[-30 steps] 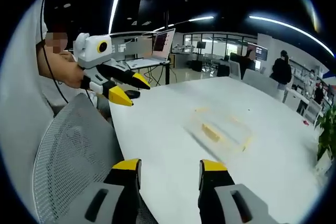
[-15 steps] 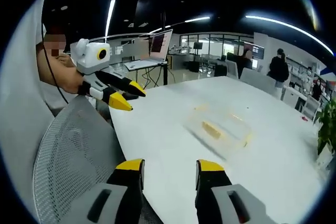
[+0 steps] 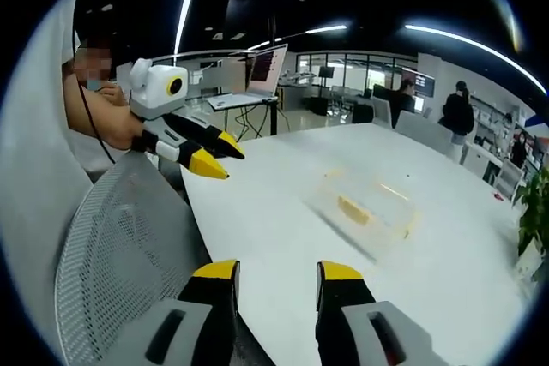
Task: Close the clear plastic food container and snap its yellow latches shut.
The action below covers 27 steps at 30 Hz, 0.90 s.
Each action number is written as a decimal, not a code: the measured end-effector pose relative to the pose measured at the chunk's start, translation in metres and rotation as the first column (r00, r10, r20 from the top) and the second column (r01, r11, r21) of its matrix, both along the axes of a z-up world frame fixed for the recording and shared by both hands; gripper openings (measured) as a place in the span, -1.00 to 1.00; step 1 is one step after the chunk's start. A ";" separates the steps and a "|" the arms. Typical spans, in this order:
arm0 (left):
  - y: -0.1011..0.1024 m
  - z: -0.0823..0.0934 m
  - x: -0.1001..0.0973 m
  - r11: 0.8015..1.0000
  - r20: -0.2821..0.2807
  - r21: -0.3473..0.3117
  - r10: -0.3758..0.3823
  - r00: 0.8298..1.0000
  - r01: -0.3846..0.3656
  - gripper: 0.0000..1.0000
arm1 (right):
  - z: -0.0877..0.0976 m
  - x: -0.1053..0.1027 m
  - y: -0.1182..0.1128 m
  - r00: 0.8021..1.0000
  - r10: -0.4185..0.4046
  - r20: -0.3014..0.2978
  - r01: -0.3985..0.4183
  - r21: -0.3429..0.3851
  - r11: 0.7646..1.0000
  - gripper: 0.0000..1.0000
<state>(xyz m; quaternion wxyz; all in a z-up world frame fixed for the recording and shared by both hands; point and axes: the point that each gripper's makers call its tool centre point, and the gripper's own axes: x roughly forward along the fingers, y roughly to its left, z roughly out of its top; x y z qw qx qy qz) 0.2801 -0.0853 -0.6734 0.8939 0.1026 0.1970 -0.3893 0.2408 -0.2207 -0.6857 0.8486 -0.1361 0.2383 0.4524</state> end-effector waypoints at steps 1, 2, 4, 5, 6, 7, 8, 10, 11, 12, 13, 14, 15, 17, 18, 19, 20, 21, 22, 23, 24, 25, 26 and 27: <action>0.000 0.000 0.000 1.000 -0.001 -0.004 0.001 1.000 -0.001 -0.49 | -0.001 0.000 0.000 1.000 0.000 -0.001 0.000 -0.004 1.000 -0.35; 0.001 0.000 0.000 1.000 -0.001 -0.006 0.004 1.000 -0.004 -0.49 | -0.001 0.000 0.000 1.000 0.000 -0.001 0.000 -0.005 1.000 -0.36; 0.002 -0.001 0.000 1.000 -0.005 -0.004 0.005 1.000 -0.005 -0.50 | -0.001 -0.001 0.000 1.000 0.003 0.001 -0.003 -0.006 1.000 -0.36; 0.002 -0.001 0.000 1.000 -0.007 -0.003 0.003 1.000 -0.003 -0.50 | -0.001 -0.001 0.001 1.000 0.003 0.002 -0.003 -0.007 1.000 -0.36; 0.002 -0.002 0.000 1.000 -0.010 -0.002 0.003 1.000 -0.003 -0.50 | -0.001 -0.001 0.001 1.000 0.001 0.004 -0.001 -0.009 1.000 -0.37; 0.002 -0.002 0.000 1.000 -0.009 -0.002 0.006 1.000 -0.006 -0.50 | -0.002 -0.001 0.001 1.000 0.000 0.002 0.000 -0.011 1.000 -0.37; 0.003 -0.002 0.000 1.000 -0.010 -0.003 0.008 1.000 -0.008 -0.51 | -0.002 -0.001 0.000 1.000 0.000 -0.001 0.000 -0.011 1.000 -0.37; 0.002 -0.001 0.001 1.000 -0.017 -0.018 0.011 1.000 -0.011 -0.52 | -0.001 0.000 0.000 1.000 -0.003 0.004 0.003 -0.012 1.000 -0.38; 0.002 -0.001 0.001 1.000 -0.019 -0.022 0.013 1.000 -0.013 -0.52 | -0.002 0.000 -0.001 1.000 -0.005 0.001 0.005 -0.012 1.000 -0.38; 0.002 -0.001 0.002 1.000 -0.021 -0.023 0.013 1.000 -0.014 -0.51 | -0.002 0.000 -0.001 1.000 -0.005 0.000 0.005 -0.012 1.000 -0.38; 0.002 -0.002 0.002 1.000 -0.023 -0.024 0.013 1.000 -0.013 -0.51 | -0.001 0.000 -0.001 1.000 -0.007 0.002 0.007 -0.012 1.000 -0.38; 0.002 -0.002 0.002 1.000 -0.023 -0.024 0.013 1.000 -0.014 -0.51 | 0.000 0.001 -0.001 1.000 -0.009 0.006 0.009 -0.012 1.000 -0.38; 0.003 -0.002 0.002 1.000 -0.023 -0.026 0.015 1.000 -0.016 -0.51 | 0.000 0.002 -0.001 1.000 -0.012 0.005 0.012 -0.010 1.000 -0.38; 0.002 -0.002 0.002 0.999 -0.028 -0.028 0.018 0.999 -0.018 -0.51 | 0.000 0.003 -0.001 1.000 -0.015 0.007 0.015 -0.010 1.000 -0.38; 0.002 -0.002 0.002 0.999 -0.028 -0.027 0.018 0.999 -0.018 -0.51 | 0.000 0.003 -0.002 1.000 -0.017 0.008 0.017 -0.010 1.000 -0.38; 0.002 -0.002 0.002 1.000 -0.028 -0.026 0.017 0.999 -0.018 -0.52 | 0.000 0.003 -0.002 1.000 -0.017 0.008 0.017 -0.008 1.000 -0.38; 0.002 -0.003 0.002 1.000 -0.029 -0.024 0.015 0.999 -0.016 -0.52 | 0.000 0.003 -0.002 1.000 -0.016 0.007 0.016 -0.010 1.000 -0.38; 0.001 -0.003 0.002 1.000 -0.029 -0.023 0.013 0.999 -0.013 -0.52 | -0.001 0.004 -0.002 1.000 -0.016 0.008 0.016 -0.013 1.000 -0.38; 0.001 -0.004 0.002 1.000 -0.032 -0.022 0.011 0.999 -0.012 -0.52 | -0.001 0.004 -0.002 1.000 -0.015 0.009 0.015 -0.015 1.000 -0.39; 0.001 -0.004 0.002 1.000 -0.031 -0.022 0.011 0.999 -0.012 -0.52 | -0.001 0.004 -0.002 1.000 -0.014 0.009 0.014 -0.016 1.000 -0.39; 0.001 -0.003 0.002 1.000 -0.027 -0.020 0.012 1.000 -0.013 -0.52 | -0.002 0.003 -0.002 1.000 -0.013 0.008 0.013 -0.016 1.000 -0.39; 0.001 -0.003 0.002 1.000 -0.029 -0.022 0.013 0.999 -0.014 -0.51 | -0.002 0.004 -0.002 1.000 -0.013 0.009 0.013 -0.017 1.000 -0.39; 0.001 -0.003 0.002 1.000 -0.031 -0.023 0.013 0.999 -0.014 -0.52 | -0.002 0.004 -0.002 1.000 -0.013 0.009 0.013 -0.020 1.000 -0.39; 0.001 -0.003 0.002 1.000 -0.030 -0.021 0.013 0.999 -0.014 -0.52 | -0.002 0.003 -0.001 1.000 -0.011 0.008 0.011 -0.021 1.000 -0.40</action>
